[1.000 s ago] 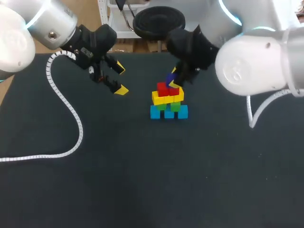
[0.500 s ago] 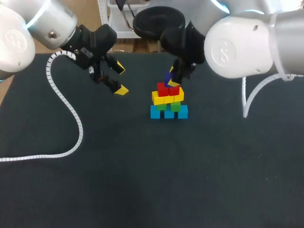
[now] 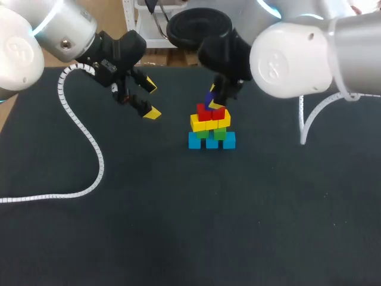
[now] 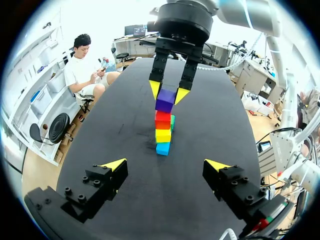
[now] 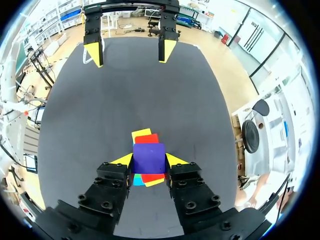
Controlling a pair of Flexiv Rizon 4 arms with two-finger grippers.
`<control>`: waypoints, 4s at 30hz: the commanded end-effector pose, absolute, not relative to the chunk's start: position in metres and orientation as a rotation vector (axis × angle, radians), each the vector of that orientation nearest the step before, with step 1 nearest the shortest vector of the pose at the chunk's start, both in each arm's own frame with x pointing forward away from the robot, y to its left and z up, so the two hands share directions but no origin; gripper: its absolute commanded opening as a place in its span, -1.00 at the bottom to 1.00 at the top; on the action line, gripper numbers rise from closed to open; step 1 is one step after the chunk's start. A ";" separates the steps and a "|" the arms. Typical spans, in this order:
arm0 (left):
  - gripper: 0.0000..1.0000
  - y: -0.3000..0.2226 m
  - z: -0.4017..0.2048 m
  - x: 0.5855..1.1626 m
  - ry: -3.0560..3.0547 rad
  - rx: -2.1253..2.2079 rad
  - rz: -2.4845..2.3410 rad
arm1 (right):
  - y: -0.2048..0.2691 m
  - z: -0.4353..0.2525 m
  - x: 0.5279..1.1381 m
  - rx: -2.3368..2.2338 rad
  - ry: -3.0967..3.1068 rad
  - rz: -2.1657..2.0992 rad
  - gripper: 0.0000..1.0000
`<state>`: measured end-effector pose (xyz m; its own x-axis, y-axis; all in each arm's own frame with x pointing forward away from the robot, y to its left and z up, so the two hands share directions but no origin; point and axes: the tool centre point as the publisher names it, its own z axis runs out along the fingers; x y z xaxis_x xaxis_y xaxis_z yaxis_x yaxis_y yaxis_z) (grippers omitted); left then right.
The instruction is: Place the blue cubes, place green cubes on the blue cubes, place the yellow cubes on the green cubes, then place the red cubes on the yellow cubes, and place purple cube on the red cubes.
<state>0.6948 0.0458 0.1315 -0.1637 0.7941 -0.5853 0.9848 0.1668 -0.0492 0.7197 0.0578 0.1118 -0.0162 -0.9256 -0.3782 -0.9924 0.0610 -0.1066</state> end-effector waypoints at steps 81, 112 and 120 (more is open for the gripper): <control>1.00 0.046 0.131 0.697 2.020 1.686 -0.603 | 0.058 0.111 0.724 -1.942 2.011 0.260 -1.00; 1.00 0.046 0.131 0.697 2.020 1.686 -0.603 | 0.040 0.129 0.721 -1.805 2.012 0.359 1.00; 1.00 0.046 0.131 0.697 2.020 1.686 -0.603 | 0.036 0.133 0.719 -1.753 2.011 0.422 1.00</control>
